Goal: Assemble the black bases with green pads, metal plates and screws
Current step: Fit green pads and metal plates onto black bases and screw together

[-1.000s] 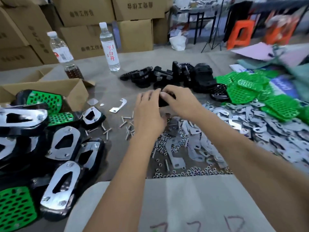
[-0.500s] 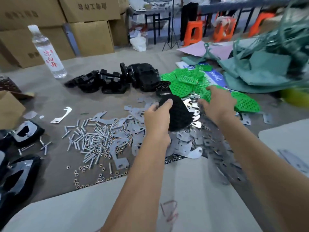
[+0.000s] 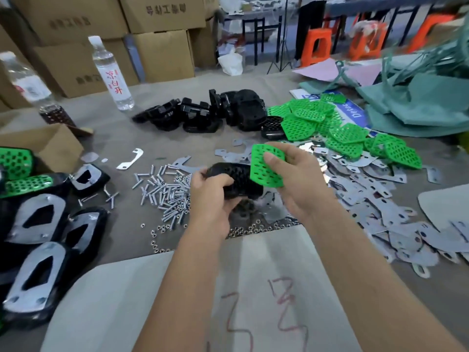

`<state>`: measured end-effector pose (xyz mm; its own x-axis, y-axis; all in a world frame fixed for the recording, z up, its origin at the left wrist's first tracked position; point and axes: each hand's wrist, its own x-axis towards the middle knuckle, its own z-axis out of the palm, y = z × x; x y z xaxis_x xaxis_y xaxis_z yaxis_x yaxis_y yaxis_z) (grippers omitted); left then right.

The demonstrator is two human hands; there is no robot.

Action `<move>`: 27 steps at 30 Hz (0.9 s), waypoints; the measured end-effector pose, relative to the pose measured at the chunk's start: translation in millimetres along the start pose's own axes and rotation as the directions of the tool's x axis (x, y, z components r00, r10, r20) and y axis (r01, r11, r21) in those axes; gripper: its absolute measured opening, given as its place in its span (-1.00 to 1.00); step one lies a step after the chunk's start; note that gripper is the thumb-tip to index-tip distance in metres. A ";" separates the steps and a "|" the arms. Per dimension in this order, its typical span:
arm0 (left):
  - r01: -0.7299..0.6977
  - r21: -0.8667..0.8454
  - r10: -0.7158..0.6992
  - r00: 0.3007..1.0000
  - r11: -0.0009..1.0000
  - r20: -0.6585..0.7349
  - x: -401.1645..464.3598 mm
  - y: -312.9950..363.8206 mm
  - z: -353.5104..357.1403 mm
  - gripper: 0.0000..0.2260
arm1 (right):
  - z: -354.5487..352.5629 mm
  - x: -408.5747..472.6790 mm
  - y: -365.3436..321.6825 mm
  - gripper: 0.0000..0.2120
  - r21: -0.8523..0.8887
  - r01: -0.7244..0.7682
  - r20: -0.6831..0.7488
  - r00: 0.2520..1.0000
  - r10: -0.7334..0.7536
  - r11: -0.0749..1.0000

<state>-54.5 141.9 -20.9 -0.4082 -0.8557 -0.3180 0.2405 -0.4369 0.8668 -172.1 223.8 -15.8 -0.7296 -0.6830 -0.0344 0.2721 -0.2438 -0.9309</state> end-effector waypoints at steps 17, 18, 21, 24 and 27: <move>-0.263 0.104 0.268 0.962 0.959 -0.047 -5.7 7.6 -62.4 -0.81 | 40.3 -34.0 44.3 -0.72 0.103 0.034 0.088 0.995 -0.043 0.994; -0.272 0.118 0.279 0.959 0.955 -0.050 -5.6 6.8 -62.3 -0.81 | 40.6 -34.6 43.5 -0.77 0.104 0.060 0.103 0.992 -0.071 0.993; -0.266 0.127 0.275 0.960 0.955 -0.056 -3.5 6.0 -62.7 -0.83 | 38.6 -34.2 39.1 -0.91 0.117 0.161 0.196 0.964 -0.182 0.980; -0.254 0.112 0.262 0.963 0.961 -0.062 -1.4 5.4 -64.3 -0.85 | 33.6 -30.1 33.6 -0.80 0.069 0.197 0.212 0.955 -0.207 0.978; -0.252 0.113 0.261 0.963 0.961 -0.072 0.0 4.6 -64.2 -0.82 | 24.0 -24.3 32.4 -0.72 0.116 0.148 0.294 0.939 -0.177 0.982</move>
<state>3.2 122.1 -41.6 -0.2666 -0.9578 -0.1078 0.2342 -0.1729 0.9567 -130.5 216.0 -36.4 -0.5492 -0.8008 0.2391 0.2320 -0.4209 -0.8769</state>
